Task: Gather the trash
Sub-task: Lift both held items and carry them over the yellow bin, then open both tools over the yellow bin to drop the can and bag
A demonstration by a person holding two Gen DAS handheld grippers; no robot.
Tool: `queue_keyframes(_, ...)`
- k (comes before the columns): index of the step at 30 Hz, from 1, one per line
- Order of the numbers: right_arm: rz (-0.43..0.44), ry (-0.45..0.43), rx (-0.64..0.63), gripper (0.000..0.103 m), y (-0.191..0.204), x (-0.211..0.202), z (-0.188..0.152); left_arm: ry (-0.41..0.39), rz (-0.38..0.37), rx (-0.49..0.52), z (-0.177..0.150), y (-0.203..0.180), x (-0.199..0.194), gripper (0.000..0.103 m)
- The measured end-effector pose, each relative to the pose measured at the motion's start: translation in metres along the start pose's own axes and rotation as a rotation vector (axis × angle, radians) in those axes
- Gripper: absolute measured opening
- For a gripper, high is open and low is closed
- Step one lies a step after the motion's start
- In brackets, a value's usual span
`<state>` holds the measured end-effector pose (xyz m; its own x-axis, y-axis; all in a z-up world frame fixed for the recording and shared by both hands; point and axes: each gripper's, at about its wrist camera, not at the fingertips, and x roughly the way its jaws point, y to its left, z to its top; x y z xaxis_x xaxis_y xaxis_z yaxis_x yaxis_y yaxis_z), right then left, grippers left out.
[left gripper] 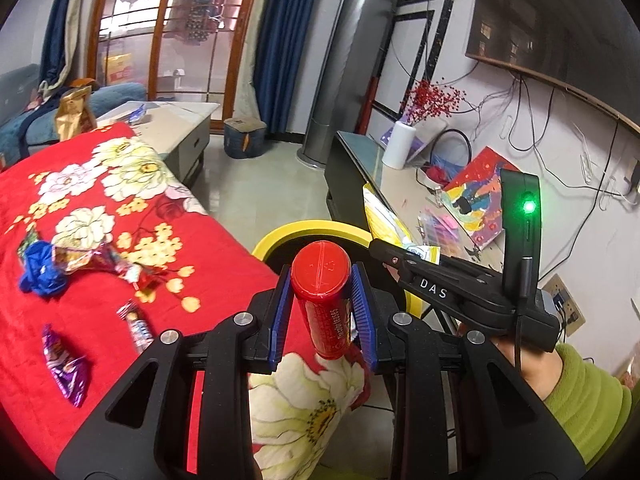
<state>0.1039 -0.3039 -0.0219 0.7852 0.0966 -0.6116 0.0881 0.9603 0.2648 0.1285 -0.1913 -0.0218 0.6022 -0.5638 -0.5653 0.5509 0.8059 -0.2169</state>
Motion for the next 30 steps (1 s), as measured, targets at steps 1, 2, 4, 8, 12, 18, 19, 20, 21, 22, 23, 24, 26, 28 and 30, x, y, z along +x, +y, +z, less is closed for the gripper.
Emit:
queue_keyframes(1,-0.004,0.003,0.006,0.03,-0.003,0.001,-0.001,0.001,-0.002,0.004,0.001,-0.002,0.003,0.023)
queue_keyframes(2,-0.012,0.007,0.015,0.03,-0.008,0.002,-0.001,0.001,-0.005,0.012,0.002,-0.005,0.007,0.023)
queue_keyframes(4,-0.022,0.014,0.031,0.03,-0.015,0.005,-0.003,0.001,-0.009,0.024,0.003,-0.009,0.013,0.023)
queue_keyframes(8,-0.035,0.027,0.059,0.03,-0.028,0.009,-0.006,-0.004,-0.035,0.044,0.007,-0.015,0.027,0.023)
queue_keyframes(12,-0.044,0.04,0.084,0.03,-0.039,0.013,-0.009,0.005,-0.025,0.055,0.01,-0.02,0.042,0.023)
queue_keyframes(18,-0.049,0.059,0.116,0.03,-0.053,0.021,-0.014,0.024,-0.013,0.056,0.01,-0.018,0.062,0.023)
queue_keyframes(19,-0.048,0.062,0.12,0.03,-0.054,0.022,-0.015,0.024,-0.017,0.057,0.01,-0.017,0.065,0.023)
queue_keyframes(20,-0.049,0.066,0.125,0.03,-0.056,0.023,-0.016,0.025,-0.022,0.055,0.01,-0.016,0.068,0.023)
queue_keyframes(21,-0.048,0.069,0.127,0.03,-0.057,0.024,-0.017,0.031,-0.024,0.051,0.01,-0.014,0.072,0.023)
queue_keyframes(22,-0.048,0.071,0.13,0.03,-0.058,0.025,-0.017,0.034,-0.022,0.047,0.01,-0.012,0.076,0.023)
queue_keyframes(23,-0.047,0.075,0.133,0.03,-0.059,0.026,-0.018,0.039,-0.02,0.039,0.009,-0.01,0.08,0.023)
queue_keyframes(24,-0.047,0.078,0.135,0.03,-0.06,0.027,-0.019,0.043,-0.022,0.033,0.01,-0.009,0.082,0.023)
queue_keyframes(26,-0.047,0.082,0.139,0.031,-0.061,0.029,-0.019,0.047,-0.024,0.012,0.009,-0.004,0.086,0.023)
queue_keyframes(28,-0.041,0.087,0.143,0.033,-0.062,0.03,-0.019,0.055,-0.027,-0.013,0.009,0.001,0.09,0.025)
queue_keyframes(30,-0.047,0.087,0.142,0.034,-0.062,0.031,-0.02,0.06,-0.025,-0.039,0.009,0.007,0.091,0.043)
